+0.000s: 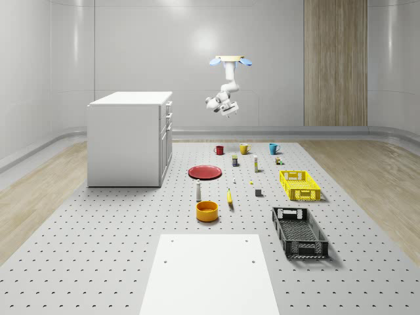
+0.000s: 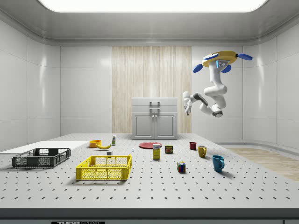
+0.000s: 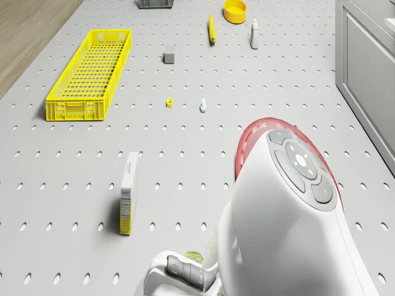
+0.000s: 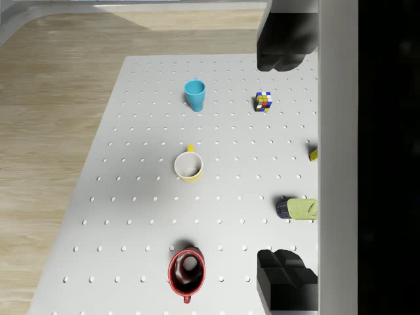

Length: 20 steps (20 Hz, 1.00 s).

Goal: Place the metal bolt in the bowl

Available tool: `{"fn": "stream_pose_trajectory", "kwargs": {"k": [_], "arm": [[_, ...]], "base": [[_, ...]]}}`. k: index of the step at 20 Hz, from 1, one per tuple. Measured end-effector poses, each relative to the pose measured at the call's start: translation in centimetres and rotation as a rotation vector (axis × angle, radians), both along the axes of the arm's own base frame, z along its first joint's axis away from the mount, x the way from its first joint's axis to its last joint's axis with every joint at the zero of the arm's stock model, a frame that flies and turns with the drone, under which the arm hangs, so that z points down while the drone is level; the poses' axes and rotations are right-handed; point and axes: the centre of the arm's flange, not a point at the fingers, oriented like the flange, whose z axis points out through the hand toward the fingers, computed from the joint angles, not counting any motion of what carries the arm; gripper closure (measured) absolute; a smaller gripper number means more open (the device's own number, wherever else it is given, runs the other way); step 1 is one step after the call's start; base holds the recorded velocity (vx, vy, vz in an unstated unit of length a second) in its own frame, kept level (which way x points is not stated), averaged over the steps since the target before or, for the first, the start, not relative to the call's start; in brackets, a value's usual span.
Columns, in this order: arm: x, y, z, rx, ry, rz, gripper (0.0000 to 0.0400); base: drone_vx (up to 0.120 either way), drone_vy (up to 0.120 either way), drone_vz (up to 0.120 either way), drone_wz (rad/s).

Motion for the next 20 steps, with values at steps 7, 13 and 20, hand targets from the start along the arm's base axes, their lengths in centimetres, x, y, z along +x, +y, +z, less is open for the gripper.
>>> {"fn": "stream_pose_trajectory", "kwargs": {"k": [7,13,20], "arm": [[0.0,-2.3,-0.6,-0.239,0.006,-0.007,0.0000],[0.0,-2.9,-0.6,-0.301,0.008,-0.008,0.0000],[0.0,-3.1,-0.6,-0.324,0.009,-0.008,0.0000]], "base": [[0.120,0.000,0.000,0.000],[0.120,0.000,-0.033,0.000],[0.120,0.000,-0.120,0.000]]}}
